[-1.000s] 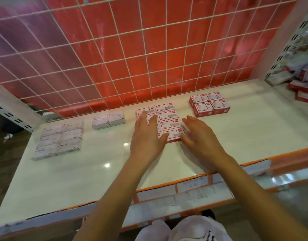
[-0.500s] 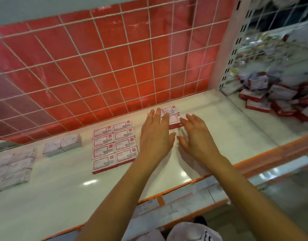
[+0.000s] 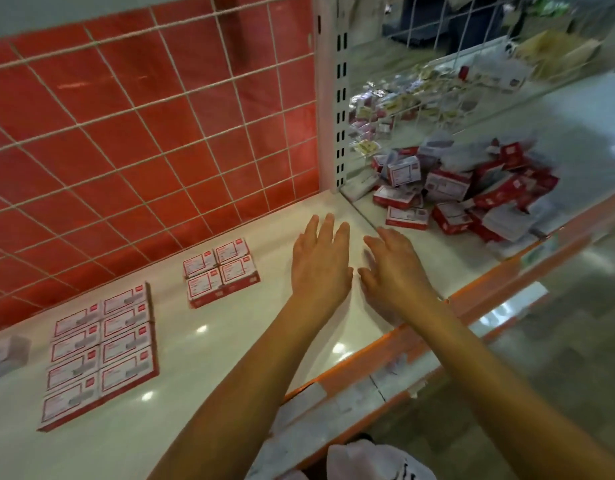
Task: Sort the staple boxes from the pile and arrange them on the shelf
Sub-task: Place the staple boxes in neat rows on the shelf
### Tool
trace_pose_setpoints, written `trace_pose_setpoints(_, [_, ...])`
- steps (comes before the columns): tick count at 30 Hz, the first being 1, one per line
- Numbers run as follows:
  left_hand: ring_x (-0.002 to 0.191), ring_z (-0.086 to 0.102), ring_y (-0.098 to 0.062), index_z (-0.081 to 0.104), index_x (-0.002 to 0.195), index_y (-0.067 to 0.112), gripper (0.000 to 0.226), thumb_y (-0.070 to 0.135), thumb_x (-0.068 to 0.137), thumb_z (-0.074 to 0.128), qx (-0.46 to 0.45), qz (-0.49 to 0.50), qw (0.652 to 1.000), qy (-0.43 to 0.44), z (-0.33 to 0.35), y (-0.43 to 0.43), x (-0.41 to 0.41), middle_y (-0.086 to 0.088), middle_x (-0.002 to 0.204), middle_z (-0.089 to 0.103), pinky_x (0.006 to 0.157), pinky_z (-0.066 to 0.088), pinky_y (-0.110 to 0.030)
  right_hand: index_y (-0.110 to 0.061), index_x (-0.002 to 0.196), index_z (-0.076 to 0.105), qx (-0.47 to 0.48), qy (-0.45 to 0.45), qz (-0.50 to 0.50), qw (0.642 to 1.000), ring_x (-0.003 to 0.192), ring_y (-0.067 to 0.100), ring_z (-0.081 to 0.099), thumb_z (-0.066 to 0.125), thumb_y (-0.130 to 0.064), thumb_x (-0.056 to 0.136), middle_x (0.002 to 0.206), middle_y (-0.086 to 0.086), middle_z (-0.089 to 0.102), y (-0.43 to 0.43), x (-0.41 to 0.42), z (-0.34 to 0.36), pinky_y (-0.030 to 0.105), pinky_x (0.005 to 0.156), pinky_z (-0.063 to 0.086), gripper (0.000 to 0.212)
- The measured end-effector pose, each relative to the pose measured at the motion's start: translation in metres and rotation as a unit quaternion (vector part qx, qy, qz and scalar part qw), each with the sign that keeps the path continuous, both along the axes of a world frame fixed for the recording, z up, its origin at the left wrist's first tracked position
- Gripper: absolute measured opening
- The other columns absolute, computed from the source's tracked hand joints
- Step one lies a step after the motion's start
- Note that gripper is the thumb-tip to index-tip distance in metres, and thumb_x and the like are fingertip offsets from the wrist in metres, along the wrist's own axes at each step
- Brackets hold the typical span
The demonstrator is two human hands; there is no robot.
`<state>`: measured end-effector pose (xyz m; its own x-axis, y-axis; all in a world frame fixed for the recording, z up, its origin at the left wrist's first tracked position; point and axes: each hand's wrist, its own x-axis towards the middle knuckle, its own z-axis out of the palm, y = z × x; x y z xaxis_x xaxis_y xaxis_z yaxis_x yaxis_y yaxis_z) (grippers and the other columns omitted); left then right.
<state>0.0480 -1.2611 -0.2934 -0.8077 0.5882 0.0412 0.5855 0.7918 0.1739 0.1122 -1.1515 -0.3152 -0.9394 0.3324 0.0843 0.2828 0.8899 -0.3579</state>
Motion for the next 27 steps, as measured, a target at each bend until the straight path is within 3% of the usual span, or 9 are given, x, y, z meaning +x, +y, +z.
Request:
trace_pose_setpoints(3, [0.147,0.007,-0.028,0.025,0.149,0.020,0.065,0.027,0.093,0.057,0.010,-0.018,1.000,0.015,-0.008,0.029,-0.003,-0.005,0.159,0.016,0.119,0.013,-0.041,-0.008,0.140,0.037,0.006,0.003,-0.022,1.000,0.138,0.030,0.023,0.056,-0.027,0.090,0.148,0.014,0.030,0.029,0.003,-0.005,0.036,0.113,0.019,0.057])
trace_pose_setpoints(6, [0.145,0.014,-0.031,0.027,0.148,0.018,0.071,0.022,0.087,0.065,0.004,-0.029,1.000,0.009,-0.012,0.055,-0.009,-0.006,0.158,0.021,0.116,0.020,-0.043,-0.007,0.138,0.035,0.012,0.014,-0.050,0.999,0.134,0.030,0.027,0.057,-0.024,0.088,0.144,0.014,0.034,0.053,-0.001,-0.010,0.037,0.111,0.023,0.058])
trace_pose_setpoints(12, [0.134,0.033,-0.034,0.039,0.139,0.014,0.054,0.014,0.088,0.057,-0.019,-0.055,0.998,0.037,-0.011,0.098,-0.038,-0.009,0.149,0.034,0.101,0.039,-0.044,-0.001,0.134,0.038,-0.043,0.036,-0.061,0.997,0.130,0.033,0.035,0.059,-0.007,0.080,0.136,0.019,0.043,0.086,-0.016,-0.013,0.037,0.111,0.023,0.058])
trace_pose_setpoints(16, [0.130,0.036,-0.035,0.038,0.138,0.014,0.048,0.018,0.092,0.050,-0.028,-0.092,0.995,0.007,-0.008,0.114,-0.064,-0.008,0.147,0.038,0.098,0.041,-0.047,0.000,0.137,0.035,-0.042,0.049,-0.058,0.996,0.129,0.034,0.035,0.055,-0.001,0.080,0.138,0.020,0.040,0.090,-0.025,-0.021,0.037,0.111,0.024,0.060])
trace_pose_setpoints(20, [0.127,0.036,-0.036,0.036,0.141,0.023,0.049,0.024,0.094,0.050,-0.044,-0.146,0.987,-0.041,-0.007,0.123,-0.081,-0.004,0.147,0.037,0.100,0.039,-0.047,-0.003,0.130,0.042,-0.025,0.052,-0.067,0.996,0.118,0.031,0.039,0.052,-0.002,0.083,0.129,0.016,0.046,0.093,-0.026,-0.023,0.034,0.101,0.032,0.048])
trace_pose_setpoints(27, [0.123,0.036,-0.033,0.033,0.143,0.025,0.053,0.029,0.094,0.052,-0.073,-0.146,0.985,-0.046,0.001,0.124,-0.085,-0.002,0.144,0.042,0.095,0.038,-0.044,-0.004,0.122,0.051,-0.031,0.066,-0.070,0.995,0.117,0.033,0.040,0.059,-0.007,0.084,0.126,0.018,0.046,0.094,-0.023,-0.024,0.038,0.094,0.041,0.038])
